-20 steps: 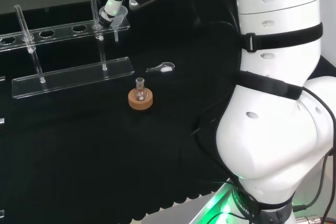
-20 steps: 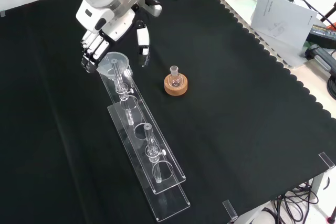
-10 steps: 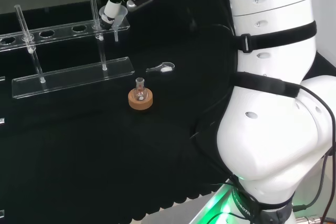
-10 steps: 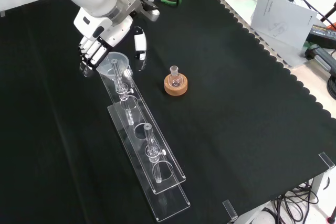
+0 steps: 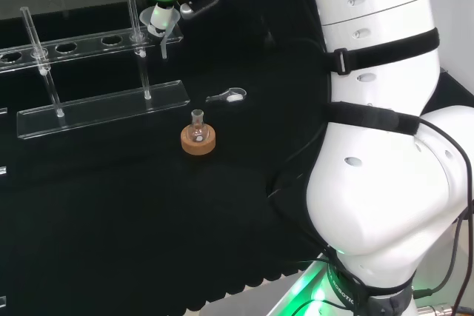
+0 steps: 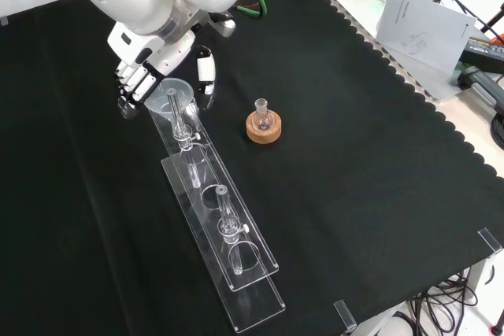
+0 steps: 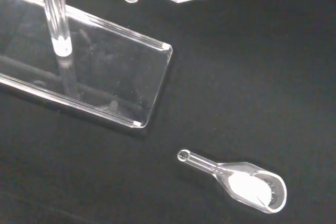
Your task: Pick up the funnel from the transparent funnel stand.
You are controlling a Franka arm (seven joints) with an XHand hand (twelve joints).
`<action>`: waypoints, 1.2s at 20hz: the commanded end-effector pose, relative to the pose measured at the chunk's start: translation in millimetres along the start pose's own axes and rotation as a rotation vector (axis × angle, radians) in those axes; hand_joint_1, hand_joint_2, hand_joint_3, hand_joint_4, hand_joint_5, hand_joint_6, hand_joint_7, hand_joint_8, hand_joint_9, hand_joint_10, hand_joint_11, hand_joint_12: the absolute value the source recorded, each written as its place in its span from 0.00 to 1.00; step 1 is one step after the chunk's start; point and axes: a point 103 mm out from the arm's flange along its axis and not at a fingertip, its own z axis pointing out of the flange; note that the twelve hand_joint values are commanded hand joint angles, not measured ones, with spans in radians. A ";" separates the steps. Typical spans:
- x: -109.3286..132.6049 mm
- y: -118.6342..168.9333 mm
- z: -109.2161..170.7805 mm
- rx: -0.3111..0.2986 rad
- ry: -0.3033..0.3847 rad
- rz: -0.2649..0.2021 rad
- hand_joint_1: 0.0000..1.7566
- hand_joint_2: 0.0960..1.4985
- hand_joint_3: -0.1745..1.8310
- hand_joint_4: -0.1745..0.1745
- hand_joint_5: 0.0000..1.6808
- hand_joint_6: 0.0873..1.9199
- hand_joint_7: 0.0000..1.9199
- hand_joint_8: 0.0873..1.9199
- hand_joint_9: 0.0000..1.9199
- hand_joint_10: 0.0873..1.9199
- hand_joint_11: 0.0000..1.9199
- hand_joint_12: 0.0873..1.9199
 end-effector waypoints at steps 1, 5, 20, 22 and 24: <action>-3.1 2.2 0.1 0.001 -0.011 0.008 0.35 0.46 0.24 0.35 0.06 0.00 0.01 0.31 0.08 0.43 0.10 0.78; -3.2 3.8 1.0 -0.007 -0.020 0.022 0.34 0.47 0.26 0.33 0.11 0.00 0.06 0.35 0.14 0.40 0.11 0.78; -1.0 -21.6 -27.1 -0.274 -0.093 0.116 0.36 0.52 0.30 0.31 0.35 0.00 0.30 0.37 0.37 0.29 0.20 0.70; 0.6 -30.3 -35.9 -0.314 -0.103 0.120 0.37 0.53 0.30 0.32 0.40 0.05 0.33 0.36 0.40 0.27 0.22 0.69; 1.5 -40.2 -44.5 -0.331 -0.112 0.121 0.38 0.53 0.31 0.35 0.43 0.15 0.36 0.35 0.43 0.25 0.24 0.68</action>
